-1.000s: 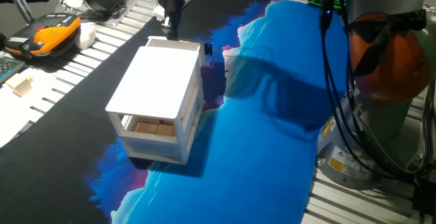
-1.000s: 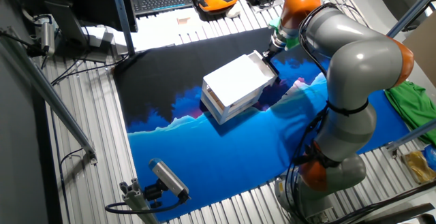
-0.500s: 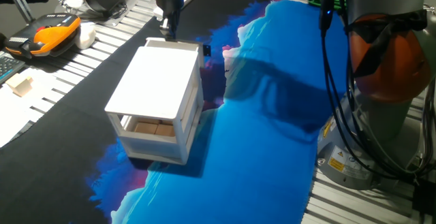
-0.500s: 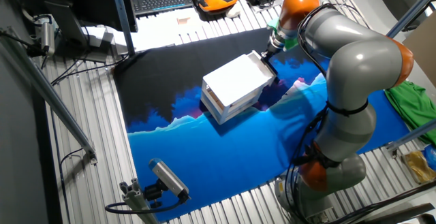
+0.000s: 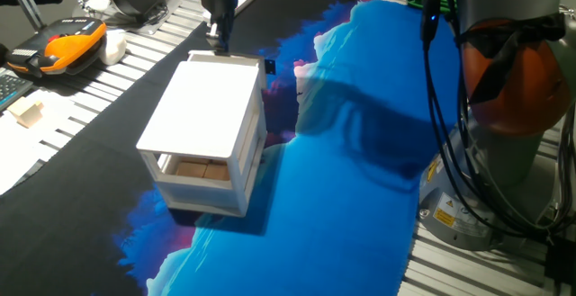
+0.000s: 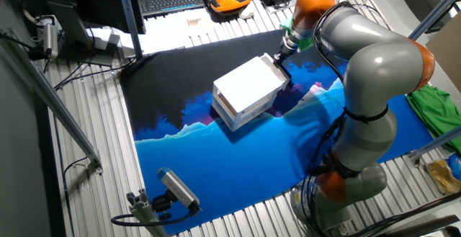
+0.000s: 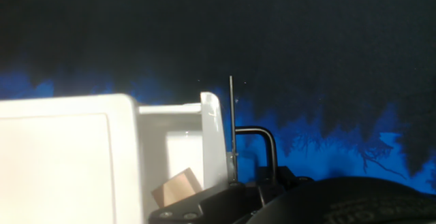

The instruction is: Grasp the handle and close the drawer

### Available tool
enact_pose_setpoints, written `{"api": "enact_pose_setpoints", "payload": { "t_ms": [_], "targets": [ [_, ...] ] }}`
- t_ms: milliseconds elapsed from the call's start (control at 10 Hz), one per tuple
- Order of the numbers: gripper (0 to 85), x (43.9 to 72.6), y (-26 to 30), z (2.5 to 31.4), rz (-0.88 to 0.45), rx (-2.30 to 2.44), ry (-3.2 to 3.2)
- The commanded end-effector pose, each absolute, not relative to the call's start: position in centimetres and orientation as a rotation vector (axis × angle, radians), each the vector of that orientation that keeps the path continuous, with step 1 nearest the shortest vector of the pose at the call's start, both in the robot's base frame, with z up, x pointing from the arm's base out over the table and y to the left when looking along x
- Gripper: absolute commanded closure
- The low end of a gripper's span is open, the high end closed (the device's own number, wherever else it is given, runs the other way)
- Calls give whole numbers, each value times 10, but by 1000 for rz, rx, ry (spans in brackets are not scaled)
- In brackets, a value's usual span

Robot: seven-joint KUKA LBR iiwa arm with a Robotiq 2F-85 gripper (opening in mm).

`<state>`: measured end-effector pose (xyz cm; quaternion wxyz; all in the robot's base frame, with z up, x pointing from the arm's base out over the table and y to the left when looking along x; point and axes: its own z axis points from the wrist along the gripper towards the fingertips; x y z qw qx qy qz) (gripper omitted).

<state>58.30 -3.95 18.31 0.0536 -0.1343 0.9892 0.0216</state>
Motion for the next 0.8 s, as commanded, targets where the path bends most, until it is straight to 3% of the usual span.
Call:
{"api": "enact_pose_setpoints", "payload": {
  "t_ms": [0,700],
  "targets": [
    [850,583,-37,184,65,-407,3008],
    [850,584,-20,176,63,-403,2994]
  ]
}}
